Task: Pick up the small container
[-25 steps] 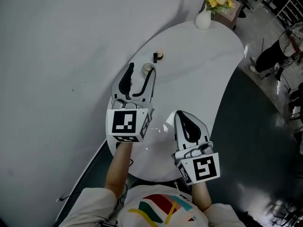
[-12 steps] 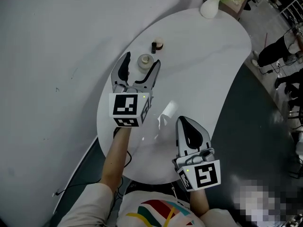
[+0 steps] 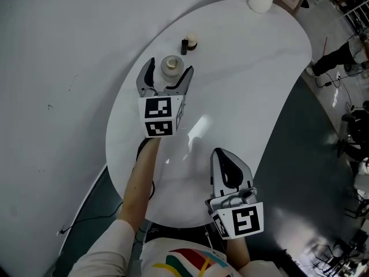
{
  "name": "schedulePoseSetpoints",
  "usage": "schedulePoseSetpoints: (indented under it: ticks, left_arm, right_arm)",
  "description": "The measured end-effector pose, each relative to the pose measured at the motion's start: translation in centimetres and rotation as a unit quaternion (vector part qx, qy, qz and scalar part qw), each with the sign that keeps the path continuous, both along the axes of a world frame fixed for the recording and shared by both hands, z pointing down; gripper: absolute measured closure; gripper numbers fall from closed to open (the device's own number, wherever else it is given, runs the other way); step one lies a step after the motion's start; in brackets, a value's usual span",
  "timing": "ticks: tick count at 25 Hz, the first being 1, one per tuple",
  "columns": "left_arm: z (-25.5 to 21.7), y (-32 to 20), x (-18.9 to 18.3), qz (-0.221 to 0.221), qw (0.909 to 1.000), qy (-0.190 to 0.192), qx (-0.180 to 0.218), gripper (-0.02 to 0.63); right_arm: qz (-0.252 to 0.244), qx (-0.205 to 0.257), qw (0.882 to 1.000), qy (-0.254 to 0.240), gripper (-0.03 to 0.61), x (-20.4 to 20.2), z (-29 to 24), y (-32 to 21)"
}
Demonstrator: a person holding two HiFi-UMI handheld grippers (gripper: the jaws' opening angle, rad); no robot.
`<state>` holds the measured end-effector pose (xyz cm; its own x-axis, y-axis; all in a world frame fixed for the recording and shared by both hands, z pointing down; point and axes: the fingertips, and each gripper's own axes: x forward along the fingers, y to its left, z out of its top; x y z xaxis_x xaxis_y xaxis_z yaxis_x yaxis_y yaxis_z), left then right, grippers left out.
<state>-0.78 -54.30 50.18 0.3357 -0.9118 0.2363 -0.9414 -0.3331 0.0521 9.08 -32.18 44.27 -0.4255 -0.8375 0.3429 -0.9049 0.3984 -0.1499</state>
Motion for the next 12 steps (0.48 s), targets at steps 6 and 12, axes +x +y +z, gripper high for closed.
schedulePoseSetpoints:
  ticks: [6,12]
  left_arm:
    - [3.8,-1.2,0.4,-0.001,0.9996,0.0,-0.027,0.201]
    - [5.5,-2.4,0.6,-0.004,0.9989,0.0,-0.046,0.201]
  right_arm:
    - [-0.006,-0.019,1.0,-0.007,0.568,-0.4,1.9,0.4]
    - [0.008,-0.027,1.0,-0.005,0.568,0.6,3.2,0.0]
